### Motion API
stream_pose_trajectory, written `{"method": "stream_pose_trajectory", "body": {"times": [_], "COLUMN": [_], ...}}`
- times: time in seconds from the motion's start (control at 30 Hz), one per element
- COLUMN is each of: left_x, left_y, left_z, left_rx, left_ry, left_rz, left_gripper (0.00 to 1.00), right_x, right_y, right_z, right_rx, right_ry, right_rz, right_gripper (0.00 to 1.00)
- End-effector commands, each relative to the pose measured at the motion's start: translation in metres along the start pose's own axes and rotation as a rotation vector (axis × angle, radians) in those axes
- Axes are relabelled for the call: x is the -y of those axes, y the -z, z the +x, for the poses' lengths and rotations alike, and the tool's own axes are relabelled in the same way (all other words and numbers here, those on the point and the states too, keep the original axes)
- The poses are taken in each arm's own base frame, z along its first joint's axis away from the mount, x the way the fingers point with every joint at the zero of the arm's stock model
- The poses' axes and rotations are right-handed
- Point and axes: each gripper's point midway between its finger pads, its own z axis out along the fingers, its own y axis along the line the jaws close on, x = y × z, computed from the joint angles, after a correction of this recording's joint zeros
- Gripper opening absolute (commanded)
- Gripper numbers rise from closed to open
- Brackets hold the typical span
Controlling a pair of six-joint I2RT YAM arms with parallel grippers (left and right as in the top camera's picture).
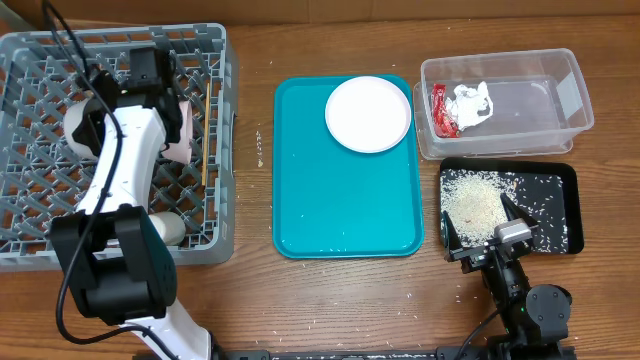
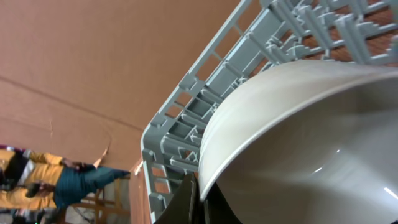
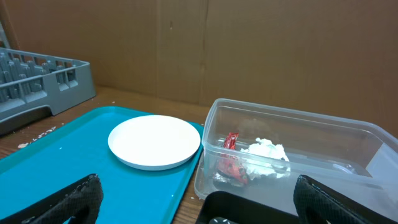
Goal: Sort waste into correct bins and load items into the dishwasher
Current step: 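Lift the bowl with left gripper and set it in the rack, then reach left gripper to the large white plate and grasp its rim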
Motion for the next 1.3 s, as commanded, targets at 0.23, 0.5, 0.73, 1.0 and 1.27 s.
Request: {"method": "stream_pose_trajectory", "body": {"times": [0.23, 0.5, 0.73, 1.0, 1.27], "left_x": [0.020, 0.043, 0.055, 0.044, 0.049], "left_y": [-0.004, 0.024, 0.042, 0.105, 0.185], "left_z": [0.015, 0.012, 0.020, -0.014, -0.015], "left_rx": [0.002, 0.062, 0.043, -0.072, -0.139], "left_ry": [-0.186, -0.229, -0.208, 0.072, 0.072], "left_rz": [-0.083, -0.043, 0.063, 0.563, 1.045], "left_gripper": [0.04, 0.16, 0.35, 0.60, 0.63], "right_x": [0.002, 0.002, 0.002, 0.002, 0.002], "right_y": [0.000, 0.000, 0.000, 0.000, 0.000], "right_z": [0.002, 0.002, 0.002, 0.002, 0.002], "right_rx": [0.003, 0.003, 0.003, 0.003, 0.003], "right_ry": [0.004, 0.004, 0.004, 0.004, 0.004], "right_rz": [0.011, 0.011, 0.011, 0.011, 0.011], "right_gripper": [0.99, 0.99, 1.00, 1.00, 1.00]}}
